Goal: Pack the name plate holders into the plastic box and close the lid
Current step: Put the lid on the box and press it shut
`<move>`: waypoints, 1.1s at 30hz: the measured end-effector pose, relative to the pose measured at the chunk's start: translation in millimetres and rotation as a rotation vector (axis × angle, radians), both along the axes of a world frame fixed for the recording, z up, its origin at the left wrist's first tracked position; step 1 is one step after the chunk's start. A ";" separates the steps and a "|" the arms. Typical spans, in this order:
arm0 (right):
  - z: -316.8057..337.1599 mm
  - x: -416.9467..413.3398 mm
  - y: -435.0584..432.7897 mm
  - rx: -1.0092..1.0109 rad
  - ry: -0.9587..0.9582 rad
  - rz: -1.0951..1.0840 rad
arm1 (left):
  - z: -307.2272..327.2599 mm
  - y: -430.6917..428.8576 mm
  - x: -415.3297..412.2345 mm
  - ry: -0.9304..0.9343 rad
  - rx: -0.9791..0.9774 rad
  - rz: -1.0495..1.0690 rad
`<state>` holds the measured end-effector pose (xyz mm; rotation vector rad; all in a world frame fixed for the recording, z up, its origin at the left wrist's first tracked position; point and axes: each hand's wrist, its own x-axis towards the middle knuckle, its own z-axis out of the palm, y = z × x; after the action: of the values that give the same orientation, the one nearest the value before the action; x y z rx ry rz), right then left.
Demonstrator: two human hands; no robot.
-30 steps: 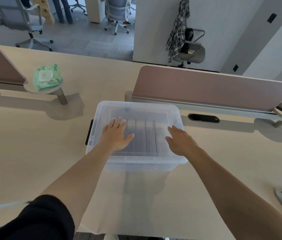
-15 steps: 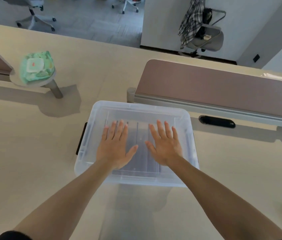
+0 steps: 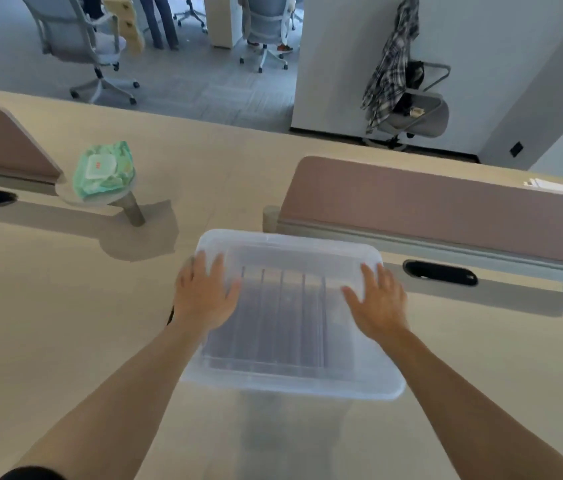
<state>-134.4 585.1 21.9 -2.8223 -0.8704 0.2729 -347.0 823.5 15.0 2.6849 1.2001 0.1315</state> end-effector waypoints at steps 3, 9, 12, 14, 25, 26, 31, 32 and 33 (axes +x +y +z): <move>-4.5 19.8 -21.4 0.232 0.249 -0.346 | -3.1 20.8 -20.2 -0.078 -0.136 0.307; -12.2 22.8 -21.0 0.416 0.679 -0.657 | -2.6 38.7 -20.9 -0.080 -0.540 0.532; -16.3 29.6 -21.3 0.364 0.671 -0.602 | -8.0 39.3 -20.6 -0.101 -0.522 0.542; -15.4 28.7 -21.2 0.323 0.575 -0.586 | -5.6 34.3 -19.6 -0.079 -0.423 0.562; 16.7 35.6 -11.7 0.445 0.717 -0.646 | 12.1 30.7 -15.1 0.002 -0.406 0.506; 22.9 40.2 -12.3 0.487 0.815 -0.659 | 14.1 35.7 -14.5 -0.034 -0.490 0.522; 31.7 31.3 3.0 0.204 0.750 -0.463 | 37.4 34.0 -1.0 -0.175 -0.724 0.633; 30.2 28.6 6.8 0.187 0.691 -0.440 | 38.9 27.9 3.2 -0.153 -0.723 0.624; 28.3 26.4 10.1 0.181 0.660 -0.442 | 38.1 22.0 6.4 -0.110 -0.692 0.611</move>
<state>-108.0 595.2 50.2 -2.4061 -0.1195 0.9228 -340.7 845.6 53.1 1.6609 1.6188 -0.0470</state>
